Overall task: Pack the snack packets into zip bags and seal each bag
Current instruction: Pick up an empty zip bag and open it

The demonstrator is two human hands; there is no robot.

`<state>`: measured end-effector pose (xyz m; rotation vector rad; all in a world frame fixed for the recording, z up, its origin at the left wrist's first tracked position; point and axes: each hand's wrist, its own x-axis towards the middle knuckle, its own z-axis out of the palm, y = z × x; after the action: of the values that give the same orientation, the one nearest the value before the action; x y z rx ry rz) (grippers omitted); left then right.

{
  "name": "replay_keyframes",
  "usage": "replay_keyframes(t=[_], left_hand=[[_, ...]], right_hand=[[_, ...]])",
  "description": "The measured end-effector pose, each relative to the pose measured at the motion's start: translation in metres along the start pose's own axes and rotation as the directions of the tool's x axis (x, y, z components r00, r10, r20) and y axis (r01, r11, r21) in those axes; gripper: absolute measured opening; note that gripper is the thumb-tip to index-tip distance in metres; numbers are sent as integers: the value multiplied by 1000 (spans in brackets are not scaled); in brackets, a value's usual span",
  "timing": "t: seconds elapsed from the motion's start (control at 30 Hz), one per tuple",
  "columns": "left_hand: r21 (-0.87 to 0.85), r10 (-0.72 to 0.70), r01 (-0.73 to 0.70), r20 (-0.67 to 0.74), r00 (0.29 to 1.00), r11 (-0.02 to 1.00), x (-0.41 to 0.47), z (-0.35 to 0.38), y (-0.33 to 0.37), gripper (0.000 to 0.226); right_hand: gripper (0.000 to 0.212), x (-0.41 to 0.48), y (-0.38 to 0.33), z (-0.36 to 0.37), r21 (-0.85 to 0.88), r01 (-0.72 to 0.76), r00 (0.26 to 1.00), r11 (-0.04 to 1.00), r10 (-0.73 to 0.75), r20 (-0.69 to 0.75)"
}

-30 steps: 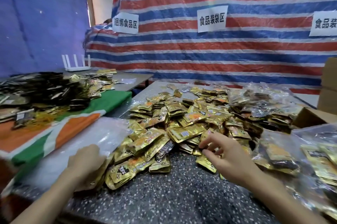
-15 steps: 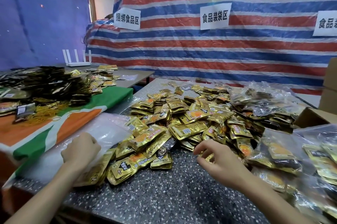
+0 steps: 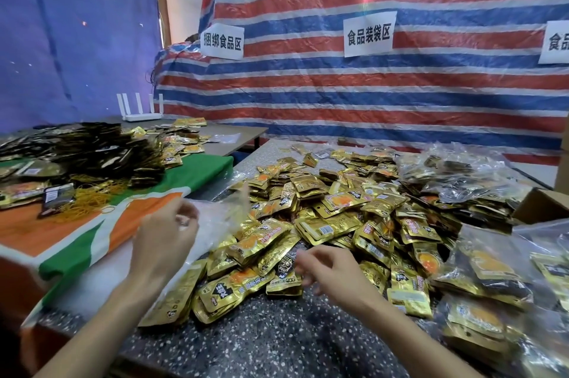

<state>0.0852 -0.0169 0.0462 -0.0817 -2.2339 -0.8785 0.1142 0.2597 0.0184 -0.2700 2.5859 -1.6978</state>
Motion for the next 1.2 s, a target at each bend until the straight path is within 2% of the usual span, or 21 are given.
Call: replay_keyframes(t=[0.07, 0.1, 0.17, 0.2, 0.23, 0.3, 0.33, 0.47, 0.6, 0.67, 0.7, 0.77, 0.8, 0.83, 0.9, 0.97, 1.0, 1.1, 1.2], left_hand=[[-106, 178, -172, 41, 983, 979, -10, 0, 24, 24], [-146, 264, -254, 50, 963, 956, -16, 0, 35, 25], [-183, 440, -426, 38, 897, 886, -29, 3, 54, 19], [-186, 526, -512, 28, 850, 838, -36, 6, 60, 12], [-191, 601, -586, 26, 799, 788, -42, 9, 66, 4], [-201, 704, -684, 41, 709, 701, -51, 16, 72, 8], [-204, 731, -710, 49, 680, 674, -54, 19, 73, 10], [-224, 731, -702, 88, 676, 676, -59, 28, 73, 9], [-227, 720, -684, 172, 672, 693, -63, 32, 80, 22], [-259, 662, -609, 322, 677, 750, -63, 34, 87, 41], [-316, 593, -501, 425, 684, 805, -64, 38, 90, 47], [-438, 394, -123, 607, 690, 890, -61, 42, 107, 38], [-489, 311, 92, 678, 666, 868, -60, 42, 116, 29], [-533, 294, 180, 683, 669, 827, -60, 42, 125, 27], [-593, 288, 257, 669, 685, 763, -66, 39, 141, 43], [-556, 218, 299, 681, 699, 776, -71, 39, 151, 59], [-532, 188, 310, 687, 702, 788, -70, 44, 155, 60], [-483, 156, 339, 729, 666, 807, -66, 49, 156, 34], [-408, 87, 389, 774, 627, 826, -62, 48, 150, 15]], right_hand=[[72, 1, -12, -3, 317, -127, 992, 940, 113, 62], [85, 1, -18, -8, 417, -207, 978, 885, 175, 113], [102, 0, -29, -17, 529, -350, 936, 773, 269, 227], [101, -1, -34, -21, 568, -393, 919, 723, 294, 262], [92, -2, -37, -25, 610, -408, 913, 679, 308, 268], [67, -8, -40, -36, 668, -382, 922, 639, 315, 225], [63, -12, -41, -42, 676, -367, 926, 638, 316, 205], [41, -34, -42, -75, 723, -365, 929, 587, 276, 246], [24, -48, -39, -97, 494, -352, 934, 795, 262, 244], [23, -53, -37, -101, 418, -339, 938, 843, 270, 218], [22, -56, -37, -101, 401, -319, 946, 859, 260, 196], [19, -61, -39, -97, 354, -257, 966, 899, 227, 125], [19, -63, -40, -94, 316, -226, 974, 922, 210, 82], [19, -64, -41, -90, 269, -196, 980, 943, 192, 41], [19, -66, -43, -84, 199, -143, 989, 969, 148, -12], [25, -67, -42, -80, 188, -113, 993, 976, 120, -24], [24, -67, -43, -79, 204, -113, 993, 972, 119, -18], [26, -71, -46, -81, 263, -146, 989, 954, 148, 14], [29, -72, -44, -87, 234, -196, 980, 952, 195, 25]])
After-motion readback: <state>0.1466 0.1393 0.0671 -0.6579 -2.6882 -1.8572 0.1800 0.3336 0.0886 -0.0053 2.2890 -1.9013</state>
